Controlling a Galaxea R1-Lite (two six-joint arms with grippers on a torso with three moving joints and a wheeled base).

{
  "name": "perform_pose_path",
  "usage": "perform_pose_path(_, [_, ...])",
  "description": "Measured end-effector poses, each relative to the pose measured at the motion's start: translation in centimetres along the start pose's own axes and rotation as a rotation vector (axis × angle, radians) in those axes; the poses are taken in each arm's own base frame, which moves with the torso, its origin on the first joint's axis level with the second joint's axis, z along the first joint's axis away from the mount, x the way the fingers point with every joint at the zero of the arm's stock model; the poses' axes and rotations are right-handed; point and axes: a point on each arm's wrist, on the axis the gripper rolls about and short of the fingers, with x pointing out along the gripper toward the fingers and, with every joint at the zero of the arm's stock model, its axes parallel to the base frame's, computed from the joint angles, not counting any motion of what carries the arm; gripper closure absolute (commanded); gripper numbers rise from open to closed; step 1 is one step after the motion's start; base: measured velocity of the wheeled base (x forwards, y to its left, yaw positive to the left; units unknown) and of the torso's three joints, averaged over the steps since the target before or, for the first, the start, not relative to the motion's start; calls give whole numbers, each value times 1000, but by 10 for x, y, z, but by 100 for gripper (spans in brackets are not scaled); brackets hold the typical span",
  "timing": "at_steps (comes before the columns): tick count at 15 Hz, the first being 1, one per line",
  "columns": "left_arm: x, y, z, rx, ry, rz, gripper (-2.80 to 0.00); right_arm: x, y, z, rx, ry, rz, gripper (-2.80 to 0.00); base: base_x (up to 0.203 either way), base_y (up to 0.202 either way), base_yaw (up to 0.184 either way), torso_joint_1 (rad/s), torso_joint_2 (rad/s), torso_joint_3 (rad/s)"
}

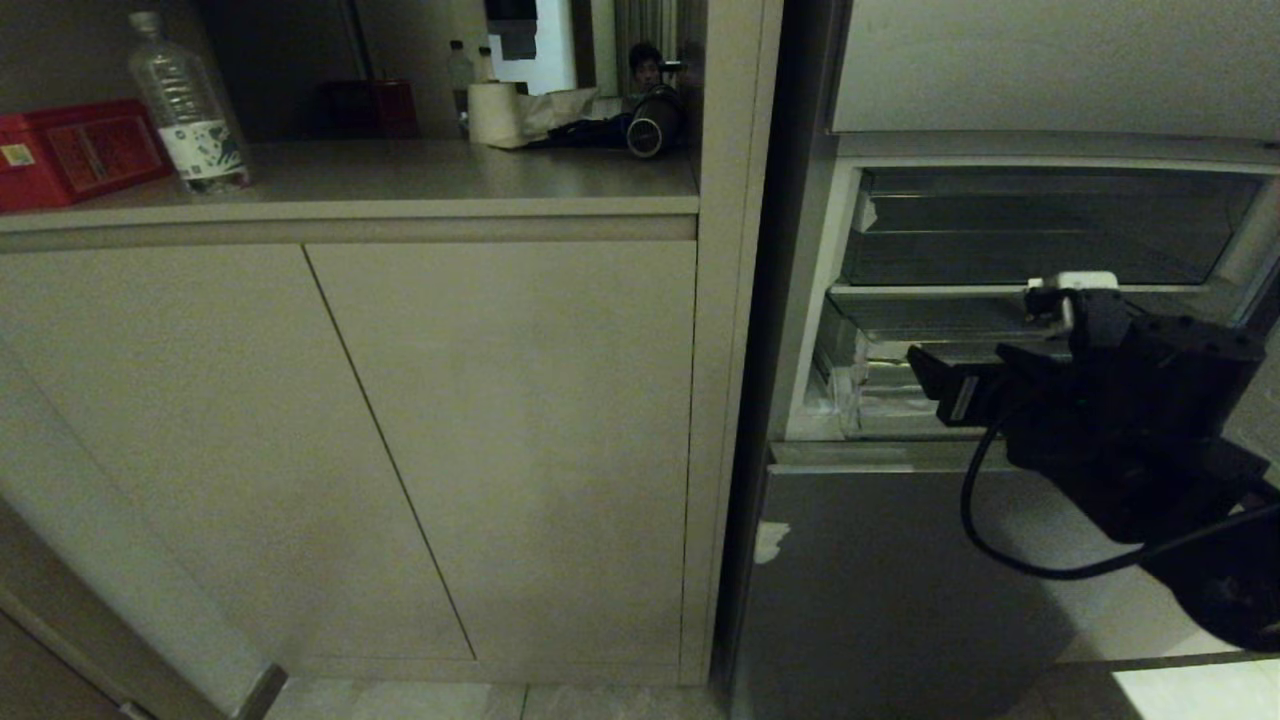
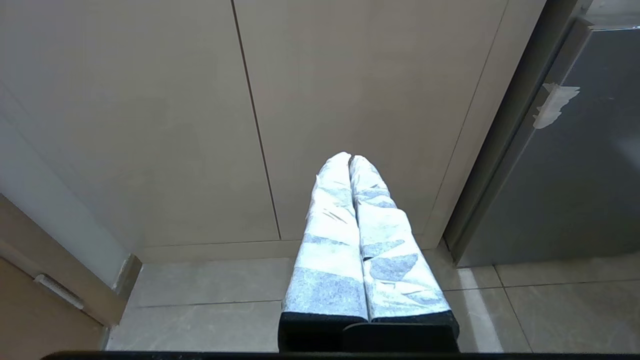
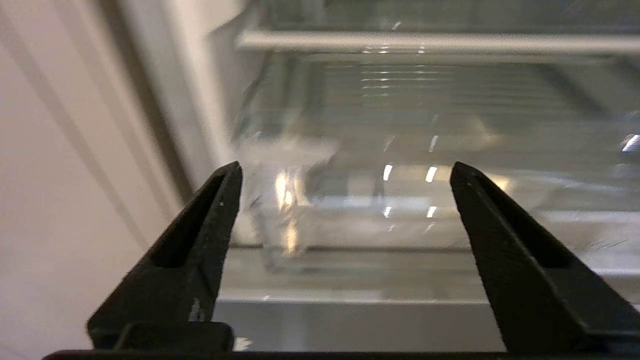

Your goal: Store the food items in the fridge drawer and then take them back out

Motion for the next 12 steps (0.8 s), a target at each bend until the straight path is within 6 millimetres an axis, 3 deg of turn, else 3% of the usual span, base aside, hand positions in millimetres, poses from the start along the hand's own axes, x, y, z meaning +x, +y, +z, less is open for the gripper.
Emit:
perform_pose_path(4, [0, 0, 0, 0, 0, 0, 0, 25, -20, 53, 0, 89, -27, -280, 0, 0, 0, 0, 0, 0])
perform_pose_path(6, [0, 0, 0, 0, 0, -1, 0, 39, -29, 65, 5, 179, -43, -280, 0, 0, 0, 0, 0, 0])
perform_pose_path(12, [0, 0, 0, 0, 0, 0, 0, 84, -52, 50, 9, 357, -98, -280, 0, 0, 0, 0, 0, 0])
